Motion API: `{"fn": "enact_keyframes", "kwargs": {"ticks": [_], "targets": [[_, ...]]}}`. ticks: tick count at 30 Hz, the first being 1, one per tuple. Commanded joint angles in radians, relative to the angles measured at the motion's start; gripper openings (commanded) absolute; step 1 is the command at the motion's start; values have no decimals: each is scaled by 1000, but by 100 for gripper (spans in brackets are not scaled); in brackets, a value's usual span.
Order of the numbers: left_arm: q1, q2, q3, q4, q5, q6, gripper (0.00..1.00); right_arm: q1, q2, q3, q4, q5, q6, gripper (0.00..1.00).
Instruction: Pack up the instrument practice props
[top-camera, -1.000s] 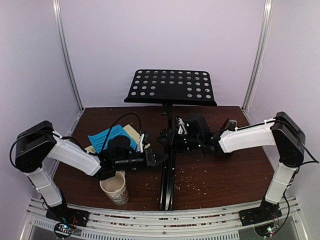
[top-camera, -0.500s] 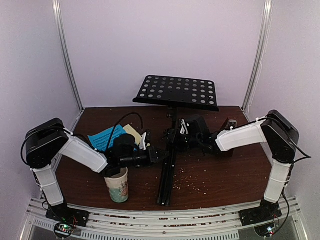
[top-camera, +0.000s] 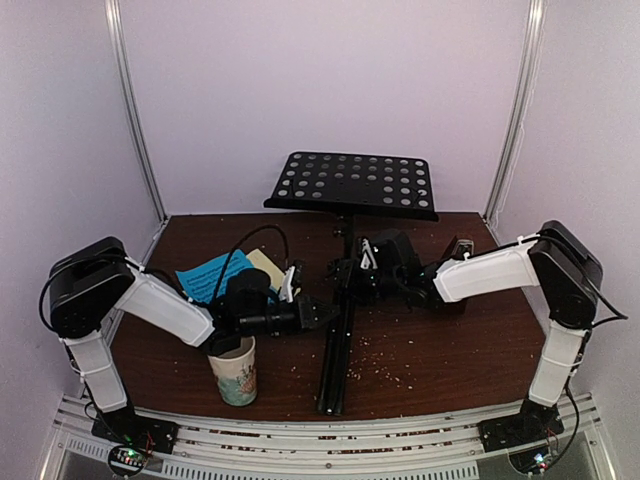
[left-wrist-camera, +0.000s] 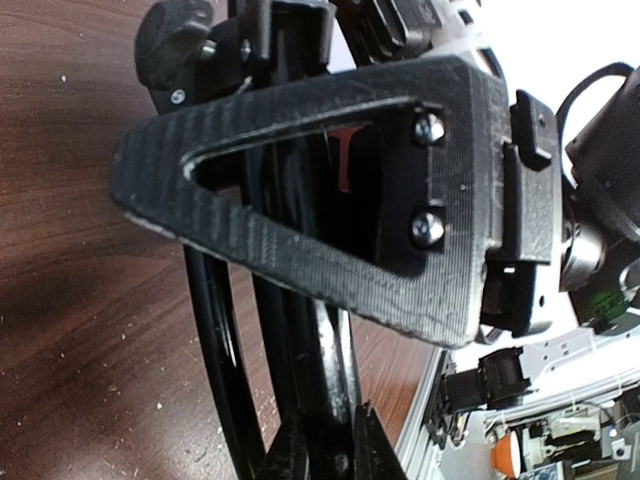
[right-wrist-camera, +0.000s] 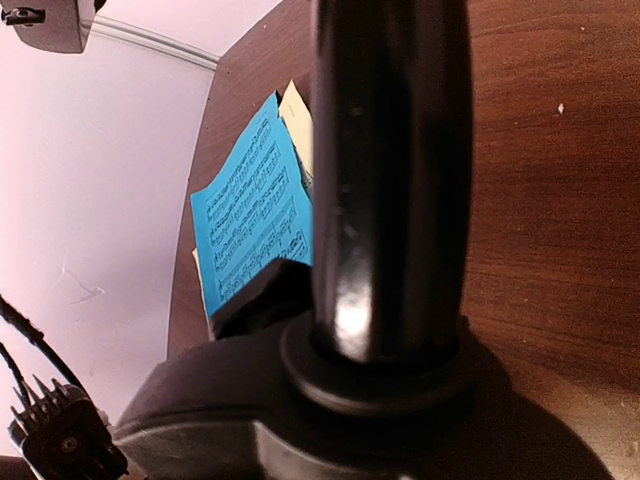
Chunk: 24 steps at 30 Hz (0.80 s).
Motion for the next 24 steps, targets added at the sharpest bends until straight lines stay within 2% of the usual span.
{"fn": "enact_keyframes", "kwargs": {"ticks": [1,6,10,16,24], "targets": [[-58,-113,21,136,101,171,0,-3,-71,7,6,128,-162,0],[-84,-185,81,-30,64,273,0,9,-128,12,-4,141,-164,0],[-88,-220,90,-80,42,299,0,18,-159,14,-9,151,-164,0],[-87,-193,92,-51,48,293,0,22,-148,12,-9,160,-164,0],[-73,-67,124,6,69,286,0,19,-57,21,-28,147,-166,0]]}}
